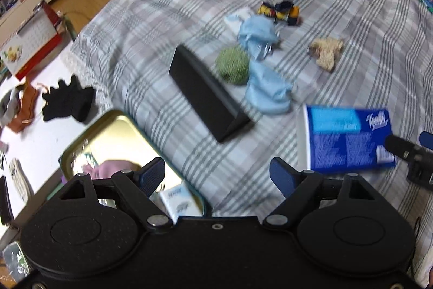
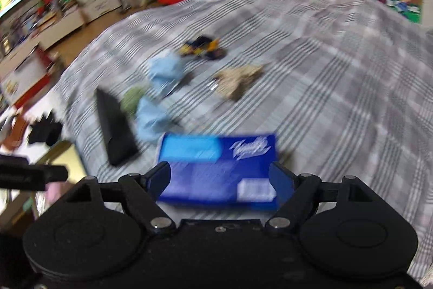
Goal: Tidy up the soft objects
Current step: 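Move both tools back over the remaining items on the bed, then grasp the blue face mask with left tool while right grasps the beige lace doily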
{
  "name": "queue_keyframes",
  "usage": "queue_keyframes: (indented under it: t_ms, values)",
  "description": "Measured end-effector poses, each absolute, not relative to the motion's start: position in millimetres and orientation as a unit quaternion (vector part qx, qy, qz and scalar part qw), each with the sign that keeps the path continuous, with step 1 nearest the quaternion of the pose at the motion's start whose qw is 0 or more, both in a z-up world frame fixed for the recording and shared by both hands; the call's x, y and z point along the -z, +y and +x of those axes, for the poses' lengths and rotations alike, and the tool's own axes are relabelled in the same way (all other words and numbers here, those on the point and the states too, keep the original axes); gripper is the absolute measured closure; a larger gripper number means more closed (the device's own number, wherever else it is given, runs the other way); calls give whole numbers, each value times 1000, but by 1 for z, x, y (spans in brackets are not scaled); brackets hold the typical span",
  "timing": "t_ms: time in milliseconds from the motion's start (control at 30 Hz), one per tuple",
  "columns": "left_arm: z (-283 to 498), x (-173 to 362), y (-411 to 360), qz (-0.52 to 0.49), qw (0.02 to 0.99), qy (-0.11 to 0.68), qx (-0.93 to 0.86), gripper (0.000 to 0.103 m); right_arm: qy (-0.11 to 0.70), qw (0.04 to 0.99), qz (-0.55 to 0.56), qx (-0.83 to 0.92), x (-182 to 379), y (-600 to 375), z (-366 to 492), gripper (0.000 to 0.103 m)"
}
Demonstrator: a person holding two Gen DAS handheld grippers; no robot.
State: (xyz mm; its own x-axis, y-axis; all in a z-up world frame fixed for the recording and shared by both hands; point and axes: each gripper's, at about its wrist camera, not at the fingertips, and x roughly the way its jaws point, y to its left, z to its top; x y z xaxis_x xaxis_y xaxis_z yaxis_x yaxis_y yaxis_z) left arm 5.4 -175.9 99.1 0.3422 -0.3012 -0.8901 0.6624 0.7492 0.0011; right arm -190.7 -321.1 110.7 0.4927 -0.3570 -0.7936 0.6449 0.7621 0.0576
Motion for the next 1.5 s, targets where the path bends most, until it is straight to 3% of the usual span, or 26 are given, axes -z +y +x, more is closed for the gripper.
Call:
queue_keyframes:
  t_ms: [300, 533, 800, 1033, 1133, 1167, 1200, 1500]
  values:
    - [48, -130, -229, 181, 823, 449, 297, 21, 398, 824, 209, 345, -123, -401, -144, 17]
    - [86, -140, -275, 189, 838, 418, 294, 15, 416, 805, 228, 356, -102, -450, -83, 12]
    - [131, -110, -317, 181, 835, 435, 283, 15, 430, 775, 282, 367, -45, -486, -17, 9]
    - [151, -75, -338, 177, 828, 454, 279, 15, 438, 754, 256, 417, -3, -488, 19, 8]
    - [149, -59, -350, 189, 820, 459, 284, 14, 437, 748, 262, 425, 15, -487, 12, 17]
    - [147, -54, -355, 196, 818, 458, 287, 14, 431, 751, 249, 434, 12, -484, 11, 41]
    - [146, -48, -360, 204, 816, 457, 289, 14, 434, 751, 238, 437, 7, -482, 12, 51]
    - [145, -11, -394, 204, 801, 483, 287, 13, 428, 762, 256, 414, -11, -488, -4, 54]
